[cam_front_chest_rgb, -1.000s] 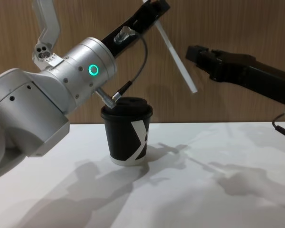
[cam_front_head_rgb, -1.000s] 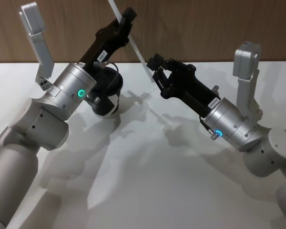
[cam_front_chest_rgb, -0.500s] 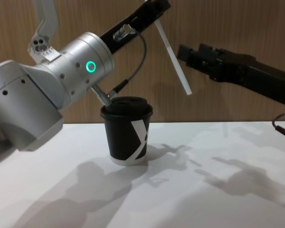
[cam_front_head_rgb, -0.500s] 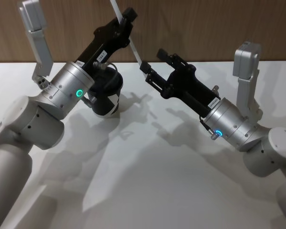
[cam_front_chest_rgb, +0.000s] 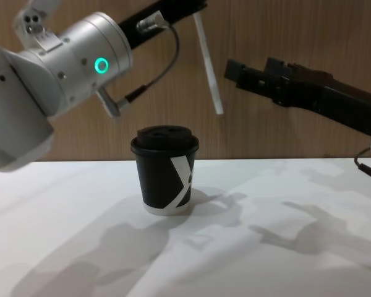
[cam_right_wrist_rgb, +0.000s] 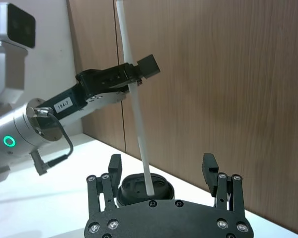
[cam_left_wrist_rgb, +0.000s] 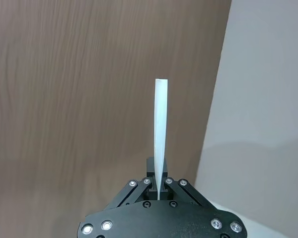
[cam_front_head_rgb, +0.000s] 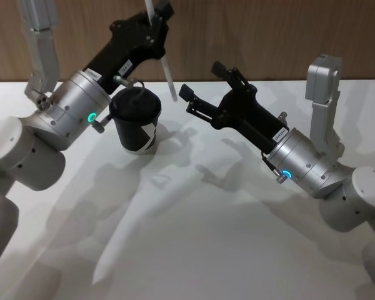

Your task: Pick up the straw with one hand, pass it to the other hand, and insert it into the cup.

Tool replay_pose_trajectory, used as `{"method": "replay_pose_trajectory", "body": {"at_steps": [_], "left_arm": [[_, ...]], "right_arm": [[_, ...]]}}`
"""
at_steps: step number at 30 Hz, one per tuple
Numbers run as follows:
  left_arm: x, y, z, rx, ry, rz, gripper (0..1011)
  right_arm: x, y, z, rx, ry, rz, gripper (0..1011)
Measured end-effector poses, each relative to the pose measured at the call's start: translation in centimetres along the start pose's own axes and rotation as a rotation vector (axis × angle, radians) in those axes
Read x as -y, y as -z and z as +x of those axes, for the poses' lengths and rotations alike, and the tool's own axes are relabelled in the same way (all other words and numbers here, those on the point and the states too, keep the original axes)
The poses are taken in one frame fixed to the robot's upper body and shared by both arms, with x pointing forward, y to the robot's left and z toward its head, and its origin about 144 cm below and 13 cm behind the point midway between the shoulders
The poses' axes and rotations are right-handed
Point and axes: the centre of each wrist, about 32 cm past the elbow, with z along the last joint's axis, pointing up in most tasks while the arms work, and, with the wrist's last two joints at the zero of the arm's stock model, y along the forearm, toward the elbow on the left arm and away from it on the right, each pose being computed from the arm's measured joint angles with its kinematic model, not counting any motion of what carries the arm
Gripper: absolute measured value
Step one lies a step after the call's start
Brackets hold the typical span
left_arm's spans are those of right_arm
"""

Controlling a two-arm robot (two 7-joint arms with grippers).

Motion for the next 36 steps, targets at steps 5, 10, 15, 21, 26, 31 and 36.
{"method": "replay_pose_trajectory", "body": {"at_steps": [5,10,15,21,26,31,36], "left_arm": [[-0.5,-1.2,0.0,0.102,-0.014,0.008,0],[-0.8,-2.0,0.0,0.179,-0.029,0.015,0],[-1.0,-2.2,0.0,0.225,-0.044,0.021,0],[-1.1,-2.1,0.2,0.261,-0.063,0.029,0],[-1.1,-1.8,0.4,0.272,-0.076,0.038,0],[-0.9,-1.3,0.5,0.277,-0.084,0.045,0],[-0.7,-0.9,0.6,0.28,-0.094,0.052,0]], "right_arm": [[0.0,0.0,0.0,0.0,0.0,0.0,1001],[0.0,0.0,0.0,0.0,0.0,0.0,1001],[0.0,0.0,0.0,0.0,0.0,0.0,1001],[0.0,0.0,0.0,0.0,0.0,0.0,1001],[0.0,0.0,0.0,0.0,0.0,0.0,1001],[0.0,0.0,0.0,0.0,0.0,0.0,1001],[0.0,0.0,0.0,0.0,0.0,0.0,1001]]}}
